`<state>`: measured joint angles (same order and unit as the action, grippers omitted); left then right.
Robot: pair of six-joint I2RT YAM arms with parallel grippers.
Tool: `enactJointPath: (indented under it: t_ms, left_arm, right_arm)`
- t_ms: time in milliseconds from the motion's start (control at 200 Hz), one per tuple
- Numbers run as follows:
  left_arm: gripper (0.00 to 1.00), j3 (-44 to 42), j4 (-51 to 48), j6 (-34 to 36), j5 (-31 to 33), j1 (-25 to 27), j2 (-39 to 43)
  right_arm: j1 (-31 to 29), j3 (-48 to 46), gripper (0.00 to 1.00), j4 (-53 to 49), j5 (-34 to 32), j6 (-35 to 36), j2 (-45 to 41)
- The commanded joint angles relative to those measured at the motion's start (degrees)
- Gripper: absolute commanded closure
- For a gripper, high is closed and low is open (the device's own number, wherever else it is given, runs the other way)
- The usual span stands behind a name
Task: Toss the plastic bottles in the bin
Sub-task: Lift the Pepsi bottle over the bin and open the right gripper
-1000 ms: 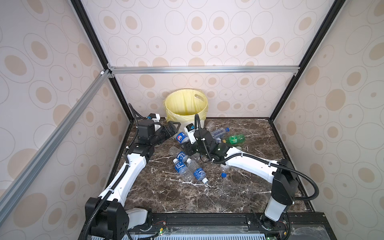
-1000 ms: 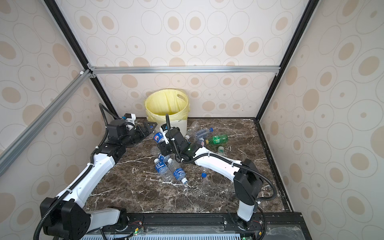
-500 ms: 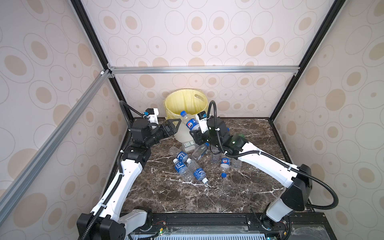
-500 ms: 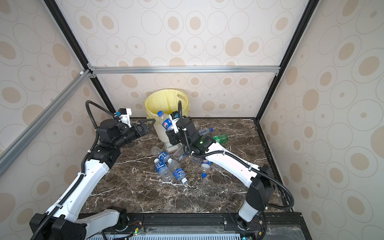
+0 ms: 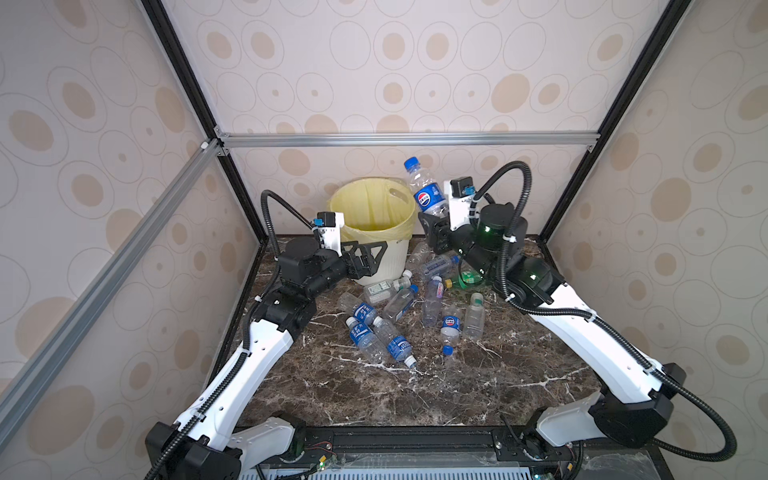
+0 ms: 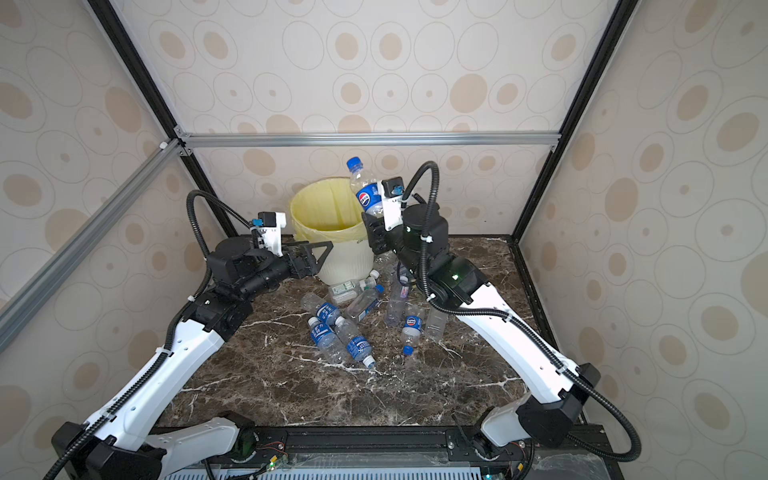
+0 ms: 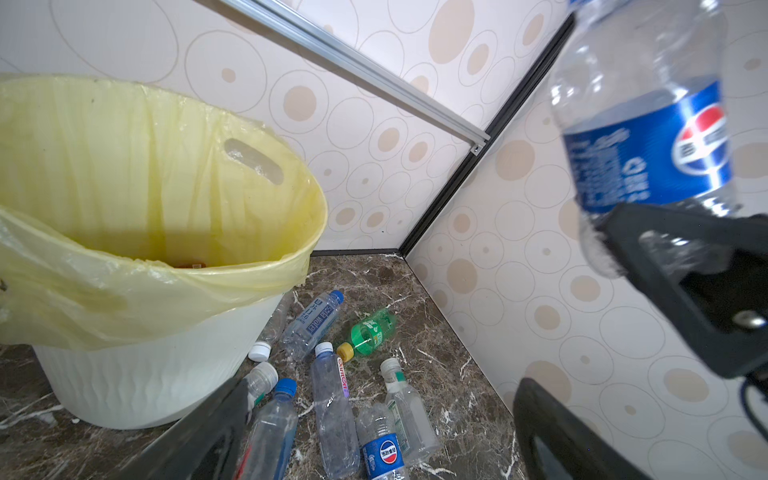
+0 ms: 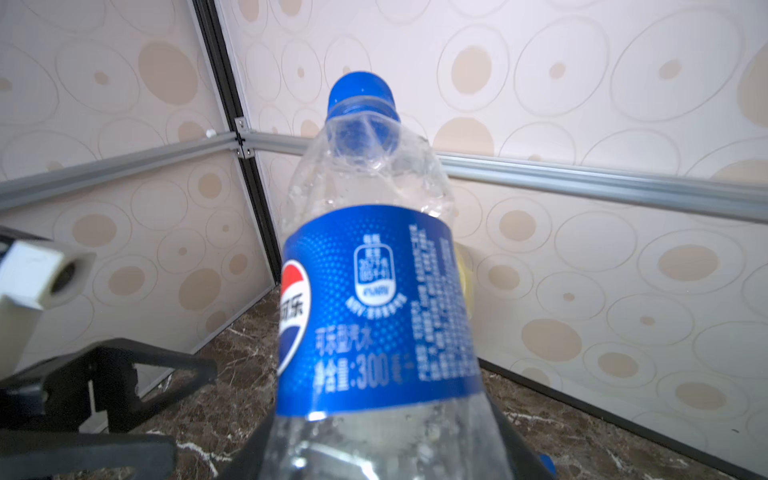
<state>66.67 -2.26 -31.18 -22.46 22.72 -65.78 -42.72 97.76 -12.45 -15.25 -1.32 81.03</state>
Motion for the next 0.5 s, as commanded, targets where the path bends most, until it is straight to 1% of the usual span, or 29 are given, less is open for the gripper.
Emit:
enactJointPath:
  t_ms: [0,100,170,225,255,260,280,290,295,315,335,370,430,495]
  left_arm:
    - [0.01,2.63,0.49,3.83,1.31,0.88,-0.39]
    - [0.01,2.67,0.18,4.58,2.4,0.92,-0.74]
    - [0.01,2.82,-0.51,4.96,3.39,0.92,-0.99]
    - [0.01,2.82,-1.37,5.16,4.33,0.91,-1.11]
    - [0.01,2.92,-2.09,5.25,5.4,0.92,-1.11]
    - [0.01,2.97,-2.2,5.25,5.58,0.92,-1.11]
    - [0.01,3.06,-2.89,5.3,6.26,0.92,-1.11]
    - [0.01,3.08,-3.36,5.31,6.7,0.9,-1.11]
    - [0.01,3.18,-3.53,5.37,6.84,0.91,-1.15]
    - [0.01,3.41,-4.25,5.62,7.43,0.92,-1.13]
    - [0.01,3.58,-5.03,5.96,7.8,0.92,-1.1]
    - [0.01,3.64,-6.18,6.57,8.51,0.92,-0.89]
    - [0.01,3.33,-7.52,7.18,10.22,0.92,-0.07]
    - [0.01,2.39,-8.19,7.83,11.53,0.92,0.96]
  right_arm:
    - [0.23,2.53,0.58,3.11,-3.42,3.16,-1.16]
    - [0.72,4.77,0.58,4.53,-1.94,2.42,2.54]
    - [2.02,10.31,0.58,1.9,-0.47,0.59,9.66]
    - [3.55,17.82,0.56,-3.12,2.33,-1.82,17.38]
    - [4.06,22.9,0.52,-6.61,3.34,-3.16,21.63]
    - [4.29,24.69,0.5,-7.9,3.59,-3.51,23.29]
    - [4.46,27.58,0.47,-9.74,3.98,-4.05,25.37]
    - [4.59,30.38,0.42,-11.63,4.48,-4.46,27.23]
    - [4.59,30.38,0.42,-11.63,4.48,-4.46,27.23]
    - [4.64,33.17,0.37,-13.79,5.12,-4.7,29.58]
    - [4.69,37.79,0.32,-15.54,5.67,-4.89,31.68]
    - [4.58,42.57,0.26,-17.72,6.41,-5.04,34.59]
    - [4.66,44.89,0.16,-17.18,7.01,-5.17,35.98]
    - [4.64,43.63,0.1,-14.82,6.37,-4.77,35.11]
